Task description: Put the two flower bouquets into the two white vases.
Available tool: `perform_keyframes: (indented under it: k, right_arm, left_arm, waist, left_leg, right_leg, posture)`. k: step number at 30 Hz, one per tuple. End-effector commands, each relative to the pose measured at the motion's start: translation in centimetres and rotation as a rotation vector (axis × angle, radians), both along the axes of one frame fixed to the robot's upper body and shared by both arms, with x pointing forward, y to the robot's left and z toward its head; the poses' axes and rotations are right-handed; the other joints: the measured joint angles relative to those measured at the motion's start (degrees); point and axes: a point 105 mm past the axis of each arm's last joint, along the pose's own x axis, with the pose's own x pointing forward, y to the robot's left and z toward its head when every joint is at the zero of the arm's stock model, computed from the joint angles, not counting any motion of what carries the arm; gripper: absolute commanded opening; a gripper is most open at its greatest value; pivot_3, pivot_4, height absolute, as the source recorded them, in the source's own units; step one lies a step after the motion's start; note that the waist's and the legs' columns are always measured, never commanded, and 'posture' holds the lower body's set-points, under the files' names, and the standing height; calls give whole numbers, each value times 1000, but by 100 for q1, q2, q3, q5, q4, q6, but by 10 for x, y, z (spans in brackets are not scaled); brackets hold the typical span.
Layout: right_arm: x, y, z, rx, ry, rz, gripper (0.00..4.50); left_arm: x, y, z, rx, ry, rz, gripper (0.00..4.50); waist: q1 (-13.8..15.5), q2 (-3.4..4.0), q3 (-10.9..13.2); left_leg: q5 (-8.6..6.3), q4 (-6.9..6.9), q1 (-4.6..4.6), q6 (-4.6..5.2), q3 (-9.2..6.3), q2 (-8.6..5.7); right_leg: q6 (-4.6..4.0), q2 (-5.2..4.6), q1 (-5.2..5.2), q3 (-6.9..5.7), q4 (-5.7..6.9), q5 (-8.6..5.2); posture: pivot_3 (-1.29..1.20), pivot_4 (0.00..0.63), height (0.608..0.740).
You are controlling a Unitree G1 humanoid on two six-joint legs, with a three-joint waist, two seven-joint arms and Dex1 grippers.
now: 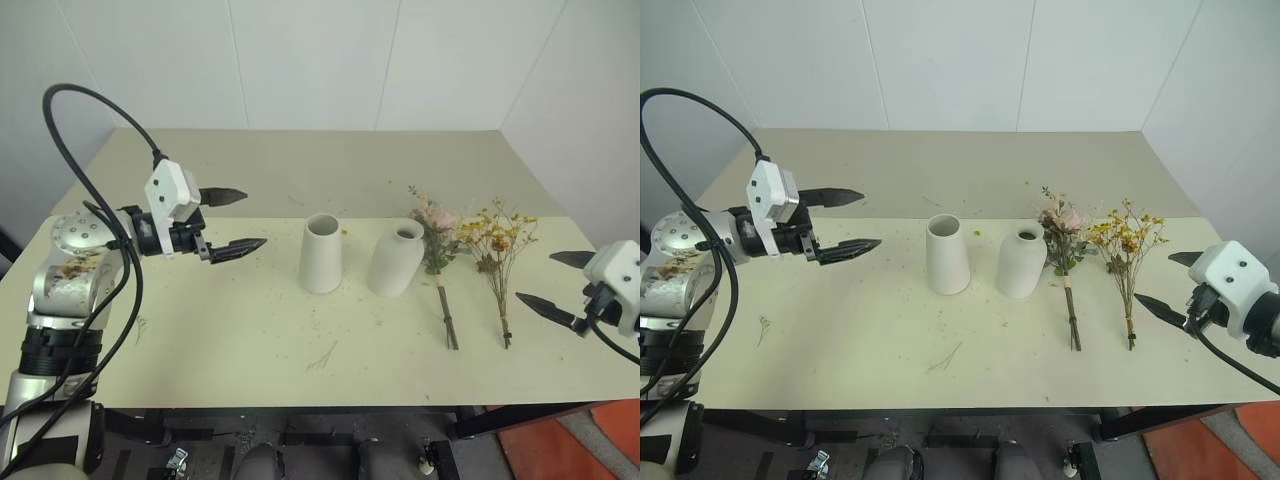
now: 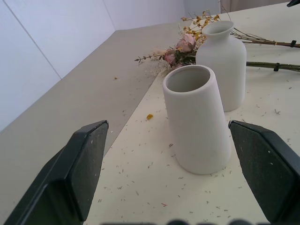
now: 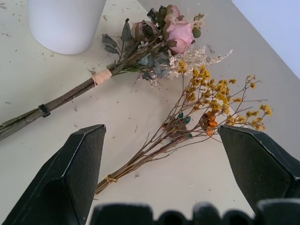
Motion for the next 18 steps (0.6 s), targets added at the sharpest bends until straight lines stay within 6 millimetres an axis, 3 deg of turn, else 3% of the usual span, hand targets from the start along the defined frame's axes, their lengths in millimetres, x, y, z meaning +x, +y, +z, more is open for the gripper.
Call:
perform_keyframes:
  k: [1, 10, 18]
  right_arm:
    - [0, -2, 14, -20, -49, -9, 4500]
    - [5, -2, 21, 60, -34, -104, 4500]
    - [46, 8, -10, 125, 158, -359, 4500]
  left_arm:
    - [-7, -1, 17, -15, -51, -27, 4477]
    - [-12, -14, 11, 7, -9, -94, 4477]
    - [-19, -31, 8, 59, 5, -190, 4477]
  waist:
    - [0, 0, 0]
    - [-6, 0, 0]
    - [-34, 0, -1]
  left_leg:
    - [0, 0, 0, 0, 0, 0]
    - [0, 0, 1, 0, 0, 0]
    - [0, 1, 0, 0, -2, 0]
  right_leg:
    - [0, 0, 0, 0, 0, 0]
    - [0, 0, 0, 0, 2, 0]
    - [-1, 1, -1, 1, 2, 1]
  posture:
    - [0, 150, 740]
    - [0, 150, 740]
    - [0, 150, 740]
